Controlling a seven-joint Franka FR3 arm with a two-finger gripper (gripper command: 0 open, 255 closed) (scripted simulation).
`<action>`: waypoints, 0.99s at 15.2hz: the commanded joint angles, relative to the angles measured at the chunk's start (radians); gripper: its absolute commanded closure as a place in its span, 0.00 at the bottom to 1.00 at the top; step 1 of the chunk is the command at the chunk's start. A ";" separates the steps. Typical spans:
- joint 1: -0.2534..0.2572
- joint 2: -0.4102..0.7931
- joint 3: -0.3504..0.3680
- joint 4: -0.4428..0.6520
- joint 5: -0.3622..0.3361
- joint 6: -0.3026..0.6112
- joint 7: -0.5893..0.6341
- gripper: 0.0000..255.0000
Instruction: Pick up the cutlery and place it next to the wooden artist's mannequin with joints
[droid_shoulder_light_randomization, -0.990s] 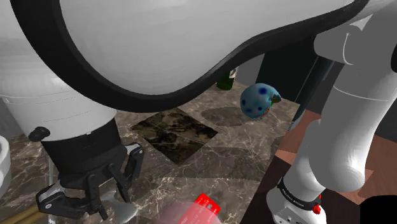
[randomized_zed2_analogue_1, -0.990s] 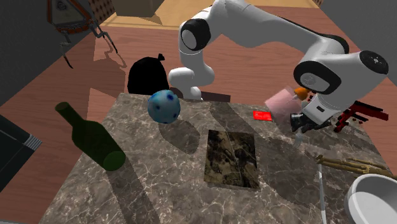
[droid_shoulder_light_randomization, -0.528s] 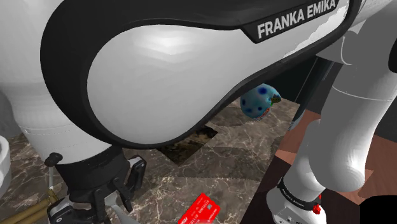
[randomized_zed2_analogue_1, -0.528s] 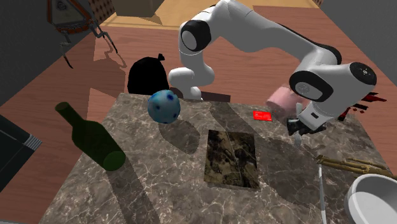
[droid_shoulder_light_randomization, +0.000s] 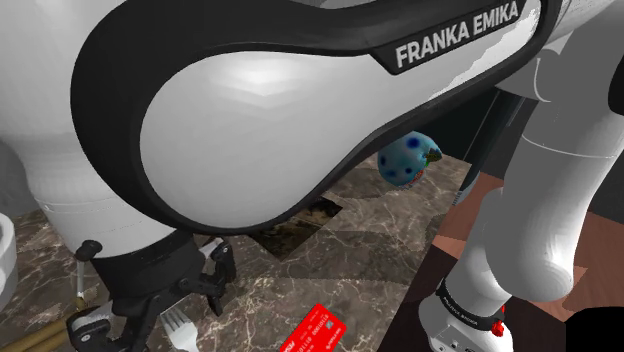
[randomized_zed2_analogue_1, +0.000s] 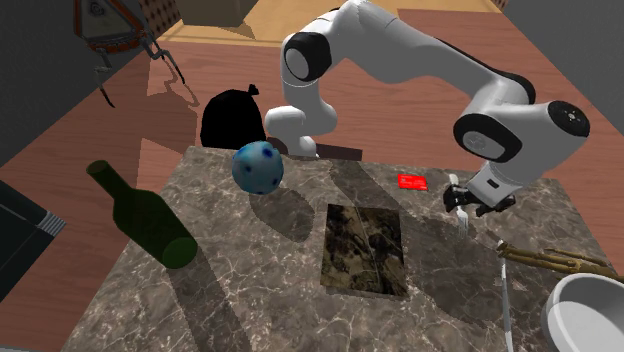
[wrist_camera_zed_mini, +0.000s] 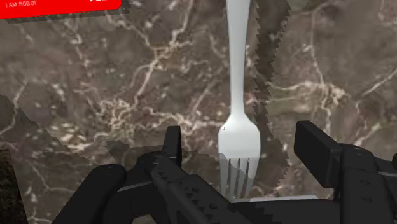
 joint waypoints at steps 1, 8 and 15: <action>-0.001 0.001 -0.001 -0.001 -0.001 0.001 0.000 0.00; 0.001 0.004 0.000 0.131 -0.003 -0.129 0.003 0.00; 0.001 0.004 0.000 0.131 -0.003 -0.129 0.003 0.00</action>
